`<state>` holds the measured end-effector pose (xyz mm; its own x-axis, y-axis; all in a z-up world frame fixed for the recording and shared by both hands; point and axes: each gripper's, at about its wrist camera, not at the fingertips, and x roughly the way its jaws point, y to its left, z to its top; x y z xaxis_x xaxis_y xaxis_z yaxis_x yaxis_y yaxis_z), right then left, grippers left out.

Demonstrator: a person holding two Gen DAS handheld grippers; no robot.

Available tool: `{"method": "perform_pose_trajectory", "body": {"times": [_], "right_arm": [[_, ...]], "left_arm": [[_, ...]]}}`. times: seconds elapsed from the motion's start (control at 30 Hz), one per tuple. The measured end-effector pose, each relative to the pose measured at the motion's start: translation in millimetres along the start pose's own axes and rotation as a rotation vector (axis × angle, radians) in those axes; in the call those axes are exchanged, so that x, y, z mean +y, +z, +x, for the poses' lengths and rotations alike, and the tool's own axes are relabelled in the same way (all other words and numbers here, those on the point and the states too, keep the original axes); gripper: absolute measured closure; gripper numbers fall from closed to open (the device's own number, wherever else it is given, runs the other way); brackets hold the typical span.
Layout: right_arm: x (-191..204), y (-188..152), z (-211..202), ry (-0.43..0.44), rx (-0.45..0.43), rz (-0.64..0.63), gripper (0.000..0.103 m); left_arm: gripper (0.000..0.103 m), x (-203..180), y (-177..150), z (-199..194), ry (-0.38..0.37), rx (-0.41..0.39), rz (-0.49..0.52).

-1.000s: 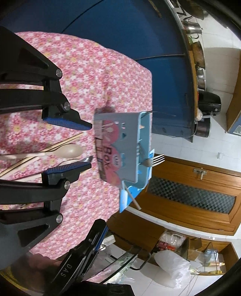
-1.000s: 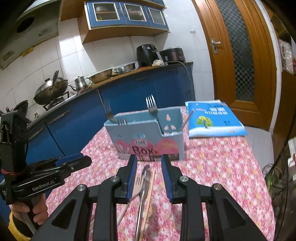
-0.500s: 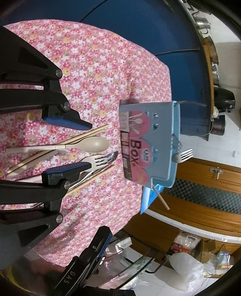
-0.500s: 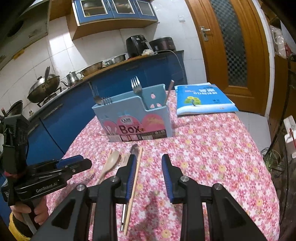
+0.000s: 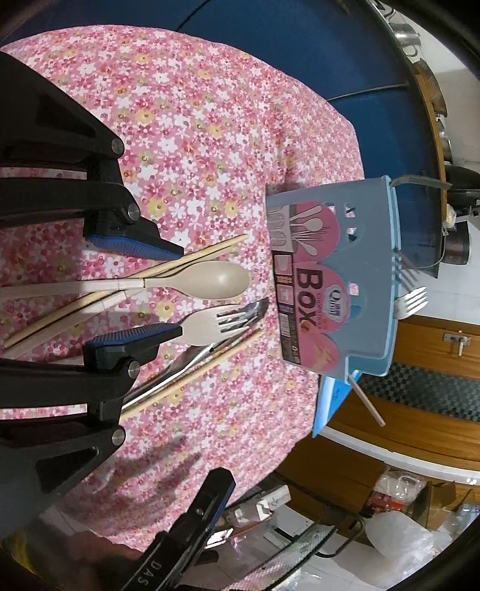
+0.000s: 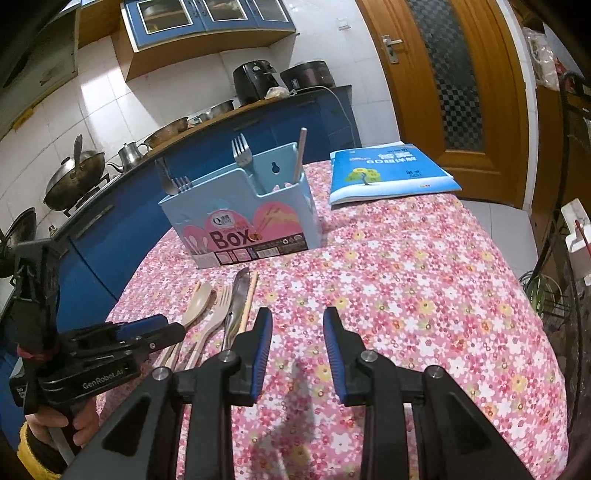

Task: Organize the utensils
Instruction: 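Move both open grippers back over the remaining spoons and chopsticks, then close the left gripper on a beige spoon while the right gripper grasps a beige fork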

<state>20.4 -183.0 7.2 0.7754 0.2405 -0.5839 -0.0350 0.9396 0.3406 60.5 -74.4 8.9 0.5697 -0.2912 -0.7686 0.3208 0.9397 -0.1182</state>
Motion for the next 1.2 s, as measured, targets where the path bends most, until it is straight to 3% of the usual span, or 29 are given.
{"method": "perform_pose_trajectory", "body": {"times": [0.17,0.3,0.53,0.97,1.2], "right_arm": [[-4.9,-2.4,1.1,0.003,0.003,0.016,0.072],[-7.0,-3.6,1.3,0.005,0.004,0.023,0.072],[-8.2,-4.8,1.7,0.007,0.006,0.027,0.072],[-5.3,-5.0,1.4,0.009,0.006,0.023,0.072],[-0.2,-4.6,2.9,0.012,0.018,0.012,0.072]], "left_arm": [[0.068,0.1,-0.5,7.8,0.017,0.022,-0.009],[0.086,0.7,-0.8,11.4,0.030,0.025,-0.008],[0.099,7.3,-0.8,6.7,0.006,0.002,-0.034],[0.099,27.4,-4.4,-17.6,0.032,-0.046,-0.099],[0.099,42.2,-9.3,-11.0,0.090,0.014,-0.133]]}}
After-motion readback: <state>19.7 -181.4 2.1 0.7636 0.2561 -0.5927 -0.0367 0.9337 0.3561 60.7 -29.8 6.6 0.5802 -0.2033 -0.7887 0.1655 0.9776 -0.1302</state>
